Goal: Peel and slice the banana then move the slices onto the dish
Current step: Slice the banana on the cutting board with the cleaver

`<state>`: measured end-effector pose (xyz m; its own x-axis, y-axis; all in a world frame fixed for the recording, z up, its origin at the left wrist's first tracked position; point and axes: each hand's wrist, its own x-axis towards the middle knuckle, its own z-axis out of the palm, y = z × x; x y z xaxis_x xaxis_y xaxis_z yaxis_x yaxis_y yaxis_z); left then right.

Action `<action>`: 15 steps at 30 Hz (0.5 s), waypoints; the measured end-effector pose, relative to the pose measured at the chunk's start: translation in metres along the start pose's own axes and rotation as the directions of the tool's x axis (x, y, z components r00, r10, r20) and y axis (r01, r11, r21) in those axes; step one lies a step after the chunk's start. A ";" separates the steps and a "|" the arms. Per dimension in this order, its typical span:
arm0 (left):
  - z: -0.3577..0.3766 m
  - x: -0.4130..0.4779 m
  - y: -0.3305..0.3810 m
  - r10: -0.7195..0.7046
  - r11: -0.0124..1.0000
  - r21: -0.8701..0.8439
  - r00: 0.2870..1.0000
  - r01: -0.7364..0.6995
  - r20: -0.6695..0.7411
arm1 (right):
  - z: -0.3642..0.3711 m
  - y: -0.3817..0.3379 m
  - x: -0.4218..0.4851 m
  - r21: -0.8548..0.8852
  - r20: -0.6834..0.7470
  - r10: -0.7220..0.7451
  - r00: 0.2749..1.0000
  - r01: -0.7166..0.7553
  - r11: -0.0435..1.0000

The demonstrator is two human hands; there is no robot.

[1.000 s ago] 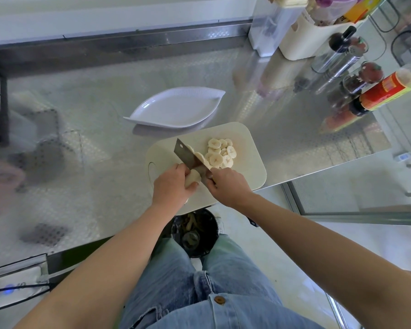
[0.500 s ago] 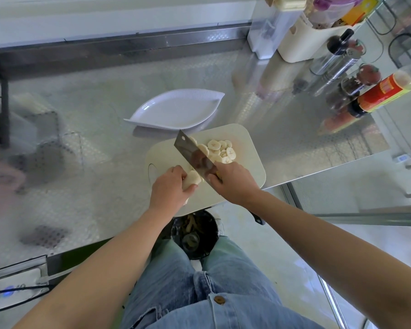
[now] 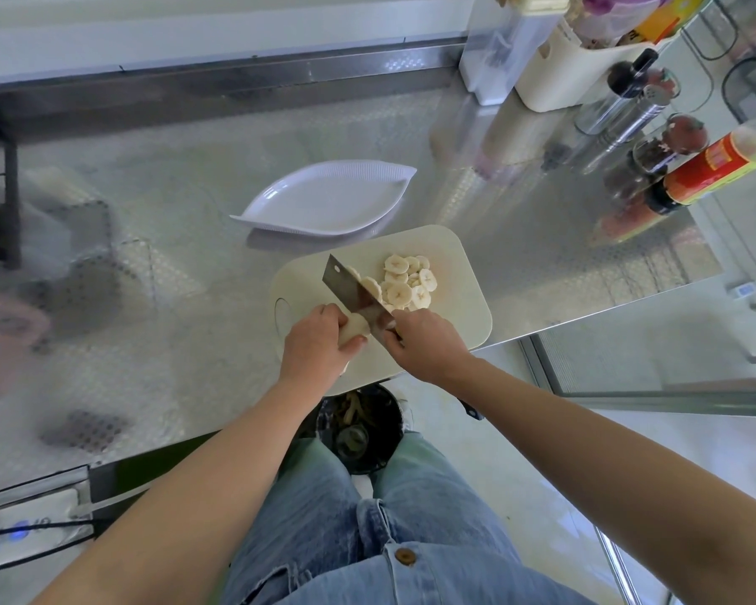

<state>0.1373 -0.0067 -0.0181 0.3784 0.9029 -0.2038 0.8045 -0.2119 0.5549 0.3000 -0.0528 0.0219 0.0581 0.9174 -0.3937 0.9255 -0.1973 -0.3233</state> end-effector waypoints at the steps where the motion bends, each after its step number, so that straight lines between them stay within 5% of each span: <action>1: 0.000 0.000 0.000 0.000 1.000 0.001 1.000 0.000 0.001 | 0.002 -0.002 0.000 -0.009 -0.001 0.001 1.000 -0.001 1.000; 15: -0.001 -0.001 -0.001 0.004 0.999 0.038 1.000 -0.004 0.000 | -0.010 0.002 -0.004 -0.004 -0.086 -0.012 0.996 0.012 1.000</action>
<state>0.1360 -0.0072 -0.0176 0.3817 0.9020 -0.2015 0.8195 -0.2295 0.5250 0.3057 -0.0538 0.0310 0.0788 0.9459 -0.3147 0.9274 -0.1853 -0.3248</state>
